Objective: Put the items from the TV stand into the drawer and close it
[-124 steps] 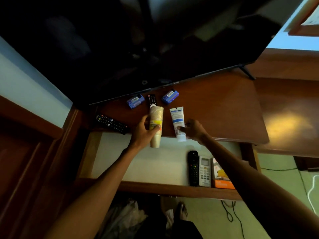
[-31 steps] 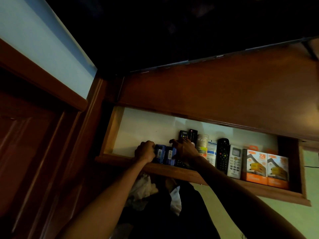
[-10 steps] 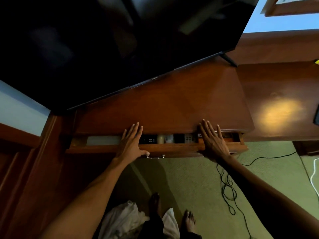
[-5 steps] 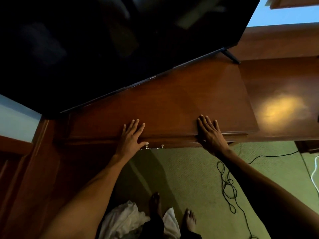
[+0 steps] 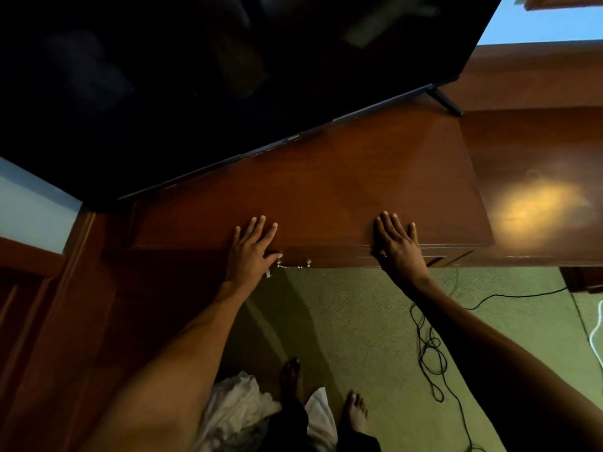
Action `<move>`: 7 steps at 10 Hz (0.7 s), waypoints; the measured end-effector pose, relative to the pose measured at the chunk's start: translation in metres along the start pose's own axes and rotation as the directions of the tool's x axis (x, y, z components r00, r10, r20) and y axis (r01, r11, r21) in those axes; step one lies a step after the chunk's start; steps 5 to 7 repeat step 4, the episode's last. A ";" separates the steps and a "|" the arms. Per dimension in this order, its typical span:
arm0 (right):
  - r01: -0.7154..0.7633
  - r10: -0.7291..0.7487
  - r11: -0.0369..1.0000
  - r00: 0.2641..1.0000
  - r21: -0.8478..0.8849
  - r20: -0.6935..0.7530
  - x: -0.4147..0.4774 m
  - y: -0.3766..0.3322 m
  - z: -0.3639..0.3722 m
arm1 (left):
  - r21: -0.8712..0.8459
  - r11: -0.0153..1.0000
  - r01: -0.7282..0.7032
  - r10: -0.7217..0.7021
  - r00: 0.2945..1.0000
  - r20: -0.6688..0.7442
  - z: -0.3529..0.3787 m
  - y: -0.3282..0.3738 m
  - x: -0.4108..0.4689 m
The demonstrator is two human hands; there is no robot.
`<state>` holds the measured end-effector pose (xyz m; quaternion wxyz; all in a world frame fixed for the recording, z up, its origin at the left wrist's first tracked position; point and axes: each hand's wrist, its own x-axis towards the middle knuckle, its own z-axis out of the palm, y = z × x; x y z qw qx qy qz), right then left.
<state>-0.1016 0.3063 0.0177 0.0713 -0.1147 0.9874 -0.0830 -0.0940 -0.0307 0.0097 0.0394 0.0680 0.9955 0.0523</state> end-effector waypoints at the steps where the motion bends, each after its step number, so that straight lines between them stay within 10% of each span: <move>1: -0.049 0.047 0.998 0.997 0.039 0.059 -0.002 -0.009 -0.010 | -0.100 0.994 0.047 -0.041 0.998 0.055 -0.015 0.006 -0.001; 4: -0.069 0.048 0.981 0.992 0.180 0.118 -0.032 -0.019 -0.055 | -0.508 0.842 0.182 -0.142 0.983 0.116 -0.101 0.039 -0.041; 7: -0.069 0.048 0.981 0.992 0.180 0.118 -0.032 -0.019 -0.055 | -0.508 0.842 0.182 -0.142 0.983 0.116 -0.101 0.039 -0.041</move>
